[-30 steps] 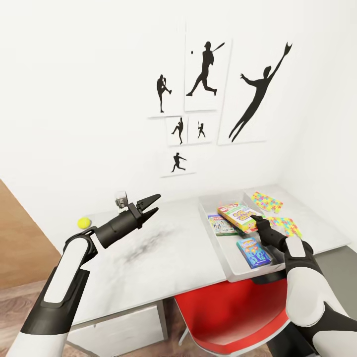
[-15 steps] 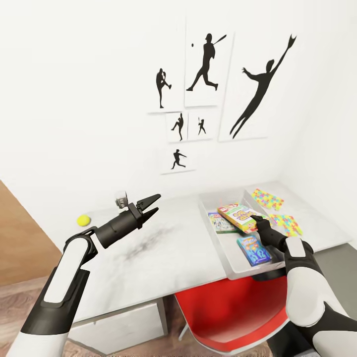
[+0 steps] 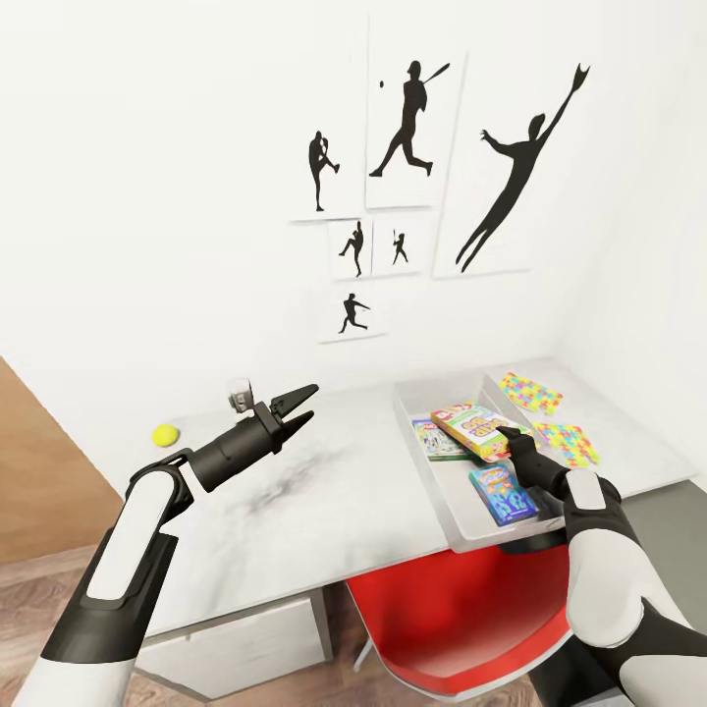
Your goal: Put all the toys in the child's room - the three board games (two on the bed and one on the table), the two jigsaw puzzles on the table, and the tennis ball on the table - inside the toy box on the table in the child's room.
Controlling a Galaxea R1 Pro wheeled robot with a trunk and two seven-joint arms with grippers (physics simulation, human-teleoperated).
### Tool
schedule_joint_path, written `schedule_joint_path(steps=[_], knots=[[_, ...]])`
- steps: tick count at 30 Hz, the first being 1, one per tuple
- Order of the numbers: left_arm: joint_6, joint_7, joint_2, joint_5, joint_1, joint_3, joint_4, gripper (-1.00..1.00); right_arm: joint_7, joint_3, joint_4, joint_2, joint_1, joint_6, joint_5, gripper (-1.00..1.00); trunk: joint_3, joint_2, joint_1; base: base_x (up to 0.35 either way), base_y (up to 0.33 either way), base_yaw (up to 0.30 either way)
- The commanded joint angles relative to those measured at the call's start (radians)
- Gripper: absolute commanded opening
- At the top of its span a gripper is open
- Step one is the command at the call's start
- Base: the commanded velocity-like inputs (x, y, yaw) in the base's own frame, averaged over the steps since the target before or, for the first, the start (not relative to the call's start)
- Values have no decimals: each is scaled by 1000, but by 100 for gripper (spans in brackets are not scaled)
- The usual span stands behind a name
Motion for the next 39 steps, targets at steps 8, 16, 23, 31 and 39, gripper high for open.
schedule_joint_path(steps=[8, 16, 23, 31, 39], knots=[[2, -4, 1, -3, -1, 0, 0, 100, 3, -6, -1, 0, -1, 7, -1, -100, -2, -2, 1, 0, 0, 0], [2, -3, 1, -4, -1, 0, 1, 100, 3, -6, 0, 0, 0, 7, -1, -100, -2, -2, 1, 0, 0, 0], [2, -3, 0, -8, -1, 0, 2, 100, 2, -6, 2, 0, -1, 8, 0, 100, -2, -2, 1, 0, 0, 0], [2, -3, -1, -9, -1, 0, 2, 100, 2, -6, 2, 0, -1, 8, 0, 100, -2, -2, 1, 0, 0, 0], [2, -3, -1, -10, -1, 0, 2, 100, 1, -7, 3, -1, -1, 8, -1, 100, -2, -2, 1, 0, 0, 0]])
